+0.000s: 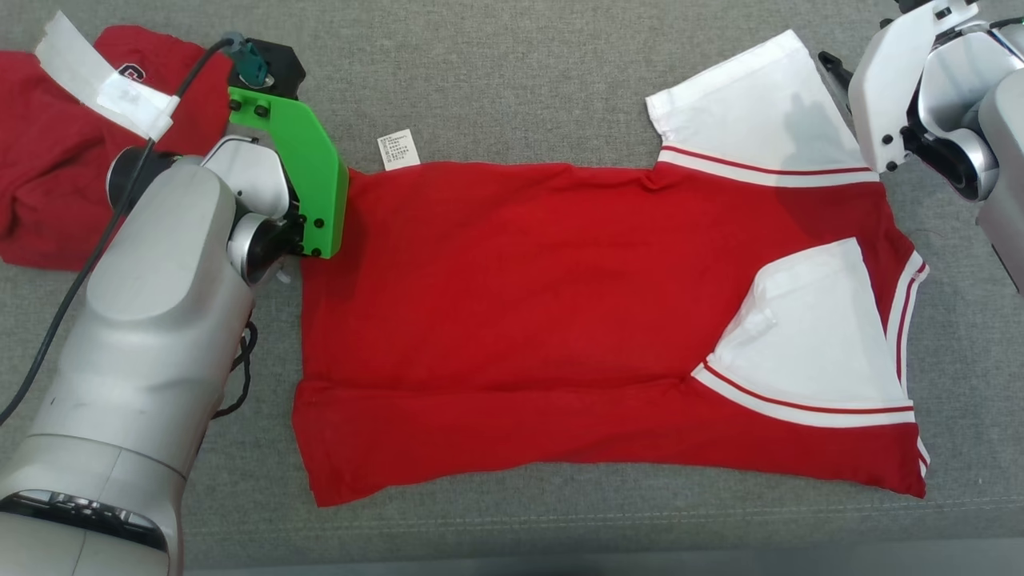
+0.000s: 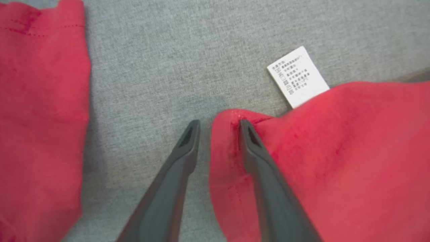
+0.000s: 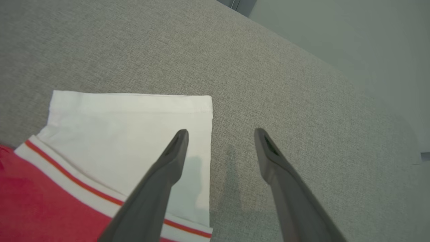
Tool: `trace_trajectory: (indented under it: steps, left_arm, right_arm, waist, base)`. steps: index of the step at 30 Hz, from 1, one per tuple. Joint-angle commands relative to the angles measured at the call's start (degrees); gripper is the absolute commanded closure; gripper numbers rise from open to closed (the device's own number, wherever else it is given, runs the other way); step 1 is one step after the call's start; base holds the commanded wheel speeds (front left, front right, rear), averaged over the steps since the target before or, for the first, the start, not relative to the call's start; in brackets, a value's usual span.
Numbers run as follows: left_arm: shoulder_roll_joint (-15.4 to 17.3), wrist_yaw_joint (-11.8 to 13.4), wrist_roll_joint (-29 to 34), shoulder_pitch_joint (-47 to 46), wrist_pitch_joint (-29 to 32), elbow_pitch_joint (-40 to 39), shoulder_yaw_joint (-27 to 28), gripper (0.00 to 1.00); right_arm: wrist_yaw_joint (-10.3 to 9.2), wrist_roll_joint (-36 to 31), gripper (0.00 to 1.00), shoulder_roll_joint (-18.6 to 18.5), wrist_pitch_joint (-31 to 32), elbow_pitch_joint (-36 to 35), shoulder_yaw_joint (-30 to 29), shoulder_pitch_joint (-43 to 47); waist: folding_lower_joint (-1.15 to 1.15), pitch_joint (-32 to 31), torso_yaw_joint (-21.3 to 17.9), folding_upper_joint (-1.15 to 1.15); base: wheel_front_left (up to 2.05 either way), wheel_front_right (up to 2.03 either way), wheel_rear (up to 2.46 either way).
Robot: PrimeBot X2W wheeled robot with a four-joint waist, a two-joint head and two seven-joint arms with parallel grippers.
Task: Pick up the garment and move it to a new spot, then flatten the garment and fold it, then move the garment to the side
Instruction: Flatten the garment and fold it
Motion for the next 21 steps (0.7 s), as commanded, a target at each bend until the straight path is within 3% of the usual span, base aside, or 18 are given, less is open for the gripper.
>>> trace_trajectory:
  steps: [1,3,10,21]
  left_arm:
    - [0.54,0.42,0.34,0.69,0.17,0.26,-0.19,0.6]
    - [0.35,0.74,0.29,0.99,0.43,0.57,-0.46,0.98]
    - [-3.11,1.45,-0.42,2.1,-0.5,1.58,-1.4,1.0]
    - [-6.97,0.84,-1.49,0.39,-1.84,2.56,-2.69,1.0]
  right_arm:
    - [-0.06,0.25,0.0,-0.26,-0.58,0.35,0.25,-0.75]
    - [-0.06,-0.24,0.0,-0.68,-1.28,0.87,0.37,-1.16]
    - [-0.06,-2.12,0.0,-0.49,-4.73,4.27,-0.68,-1.57]
    - [-0.06,-3.57,0.0,-0.2,-2.71,10.03,-0.74,-4.34]
  waist:
    - [0.0,0.13,-0.01,0.0]
    - [0.0,0.19,0.22,0.0]
    - [0.0,0.24,2.54,0.0]
    - [0.0,2.74,5.42,0.0]
  base:
    - [0.0,0.0,0.0]
    - [0.0,0.0,0.0]
    - [0.0,0.0,0.0]
    - [0.0,0.0,0.0]
